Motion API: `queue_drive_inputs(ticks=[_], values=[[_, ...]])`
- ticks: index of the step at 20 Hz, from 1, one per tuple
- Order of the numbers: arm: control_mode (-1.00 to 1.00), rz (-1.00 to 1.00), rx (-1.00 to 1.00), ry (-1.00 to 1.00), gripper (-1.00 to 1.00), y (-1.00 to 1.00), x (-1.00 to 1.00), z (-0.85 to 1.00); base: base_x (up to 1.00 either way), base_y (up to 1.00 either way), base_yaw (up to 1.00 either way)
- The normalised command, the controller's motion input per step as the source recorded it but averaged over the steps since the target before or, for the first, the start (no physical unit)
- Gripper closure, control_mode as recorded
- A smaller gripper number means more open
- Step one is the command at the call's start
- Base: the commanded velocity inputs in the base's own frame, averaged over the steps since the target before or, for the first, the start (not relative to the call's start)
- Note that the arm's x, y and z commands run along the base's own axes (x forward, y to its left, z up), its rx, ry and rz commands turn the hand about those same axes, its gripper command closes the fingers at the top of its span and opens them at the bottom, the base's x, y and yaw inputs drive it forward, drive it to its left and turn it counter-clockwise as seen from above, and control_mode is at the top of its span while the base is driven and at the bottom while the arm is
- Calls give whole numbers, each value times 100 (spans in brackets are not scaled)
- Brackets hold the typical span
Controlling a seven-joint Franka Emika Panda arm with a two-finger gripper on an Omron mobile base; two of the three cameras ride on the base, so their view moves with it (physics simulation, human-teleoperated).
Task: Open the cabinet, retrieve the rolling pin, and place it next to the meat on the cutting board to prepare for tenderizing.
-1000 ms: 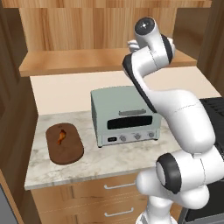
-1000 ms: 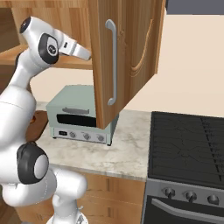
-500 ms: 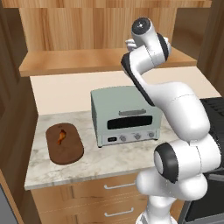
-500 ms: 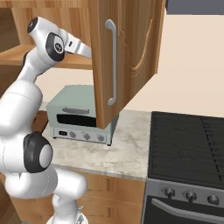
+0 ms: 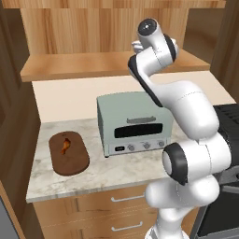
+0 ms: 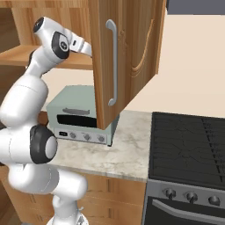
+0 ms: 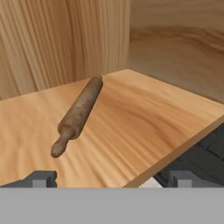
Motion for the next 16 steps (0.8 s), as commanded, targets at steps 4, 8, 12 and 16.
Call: queue_drive_inputs(ticks=[4,8,12,16], values=[[-100,0,0,0,-100,0,24,-2,0,0,0],[-100,0,0,0,-100,0,22,-4,0,0,0],[-100,0,0,0,-100,0,19,-6,0,0,0],[-100,0,0,0,-100,-2,19,-8,0,0,0]])
